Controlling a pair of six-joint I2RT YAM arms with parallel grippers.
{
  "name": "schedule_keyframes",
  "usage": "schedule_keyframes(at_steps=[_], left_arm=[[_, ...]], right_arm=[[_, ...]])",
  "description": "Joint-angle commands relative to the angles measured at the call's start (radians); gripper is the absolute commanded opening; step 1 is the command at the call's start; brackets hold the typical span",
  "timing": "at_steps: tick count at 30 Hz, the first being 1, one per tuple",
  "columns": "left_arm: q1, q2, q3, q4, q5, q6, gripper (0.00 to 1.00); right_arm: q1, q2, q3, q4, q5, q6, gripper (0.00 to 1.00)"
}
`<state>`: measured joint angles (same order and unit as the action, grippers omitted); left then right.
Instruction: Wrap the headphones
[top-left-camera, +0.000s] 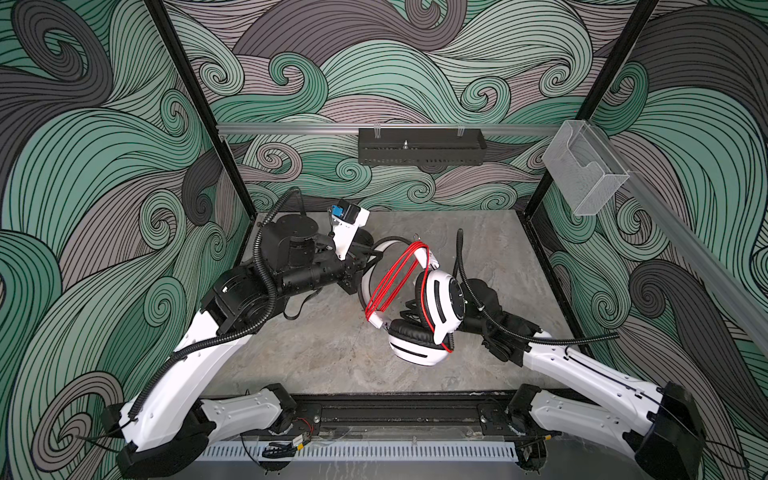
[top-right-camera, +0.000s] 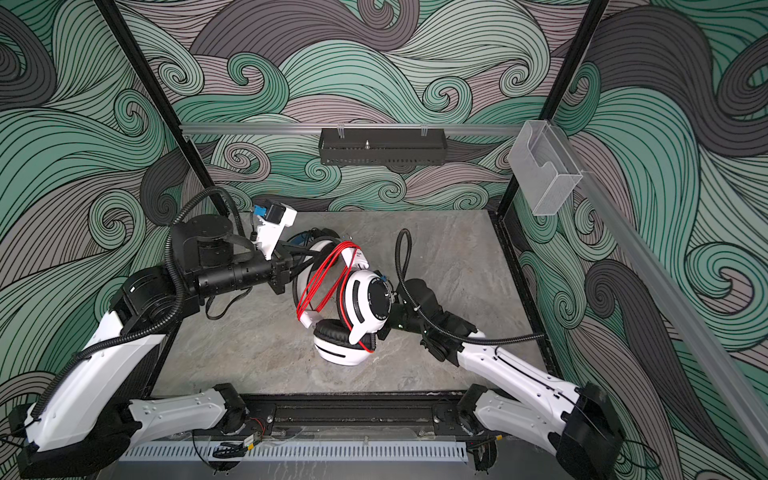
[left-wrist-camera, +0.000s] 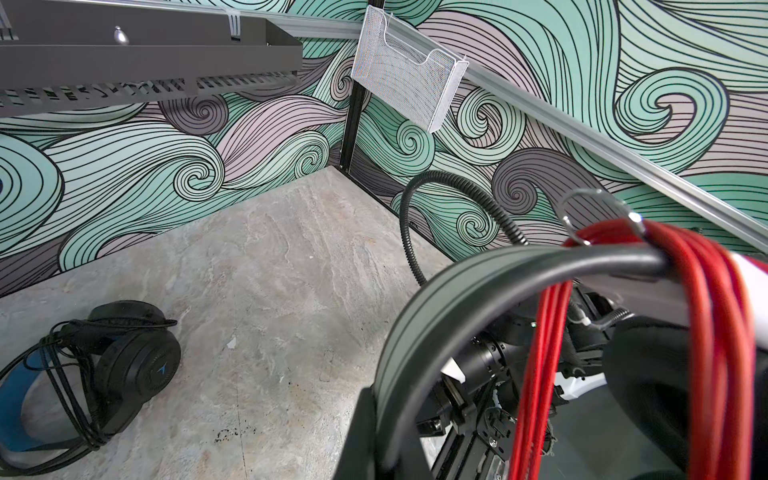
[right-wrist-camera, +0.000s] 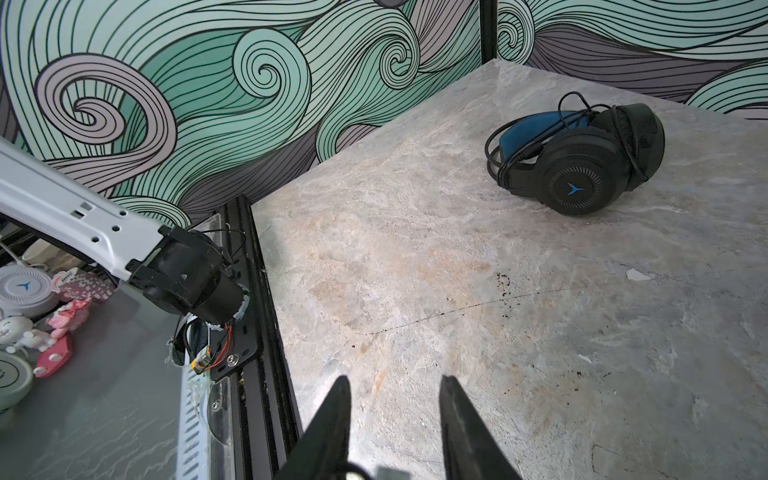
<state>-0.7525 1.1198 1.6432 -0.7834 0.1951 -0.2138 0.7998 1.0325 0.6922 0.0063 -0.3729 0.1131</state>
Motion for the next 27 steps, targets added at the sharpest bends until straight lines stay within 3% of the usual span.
schedule_keyframes(at_steps=[1,6,13,20,27], left_arm=[[0.008,-0.038,0.058,0.124,0.026,-0.057,0.0],[0.008,-0.041,0.05,0.131,0.016,-0.063,0.0],[0.008,-0.054,0.033,0.121,-0.088,-0.07,0.0],[0.009,-0.057,0.022,0.133,-0.103,-0.081,0.0],[0.012,-0.057,0.026,0.14,-0.109,-0.089,0.0]], right_arm=[[-0.005,-0.011,-0.016,-0.029,0.019,0.003,0.42],[-0.006,-0.04,-0.032,-0.032,0.025,0.01,0.43],[-0.006,-0.114,-0.063,-0.079,0.042,0.019,0.48],[-0.005,-0.189,-0.114,-0.108,0.062,0.029,0.38],[-0.005,-0.205,-0.124,-0.118,0.053,0.024,0.42]])
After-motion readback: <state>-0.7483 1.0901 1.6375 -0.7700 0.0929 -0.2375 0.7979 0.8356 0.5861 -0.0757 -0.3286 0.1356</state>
